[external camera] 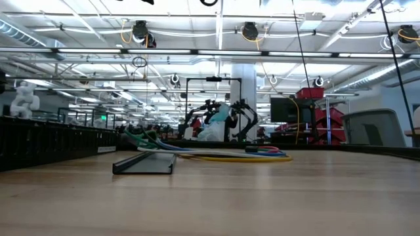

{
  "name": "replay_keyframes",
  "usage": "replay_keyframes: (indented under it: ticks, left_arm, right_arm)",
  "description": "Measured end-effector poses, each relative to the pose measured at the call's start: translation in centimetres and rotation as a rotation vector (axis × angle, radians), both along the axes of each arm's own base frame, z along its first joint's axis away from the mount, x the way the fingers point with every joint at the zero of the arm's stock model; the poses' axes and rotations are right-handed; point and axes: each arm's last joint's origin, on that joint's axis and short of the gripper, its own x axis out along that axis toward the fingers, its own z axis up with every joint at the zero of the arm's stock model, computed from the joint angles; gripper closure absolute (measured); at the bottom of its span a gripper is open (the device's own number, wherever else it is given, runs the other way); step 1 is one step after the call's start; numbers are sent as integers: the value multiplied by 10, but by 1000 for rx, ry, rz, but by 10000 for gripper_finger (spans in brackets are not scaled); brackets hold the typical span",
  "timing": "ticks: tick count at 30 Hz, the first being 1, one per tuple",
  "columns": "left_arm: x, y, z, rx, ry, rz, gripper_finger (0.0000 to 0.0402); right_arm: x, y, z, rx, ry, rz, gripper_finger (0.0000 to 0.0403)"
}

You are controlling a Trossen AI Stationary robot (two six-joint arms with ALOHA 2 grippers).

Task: Ziptie cables
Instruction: Wrap the cable wires with a black zip tie

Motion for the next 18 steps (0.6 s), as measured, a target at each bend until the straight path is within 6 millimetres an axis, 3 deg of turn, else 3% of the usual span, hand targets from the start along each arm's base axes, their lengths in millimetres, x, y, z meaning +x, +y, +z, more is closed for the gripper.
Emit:
replay_keyframes:
  ticks: [4,11,18]
  left_arm:
    - [1,1,0,31,-22,34,397]
    - [1,1,-1,54,-29,49,400]
    - [0,7,-1,69,-40,83,401]
  right_arm:
    - [0,0,0,0,0,-3,403]
    - [-2,0,2,8,-11,-3,403]
    - [-7,3,16,147,-209,-139,383]
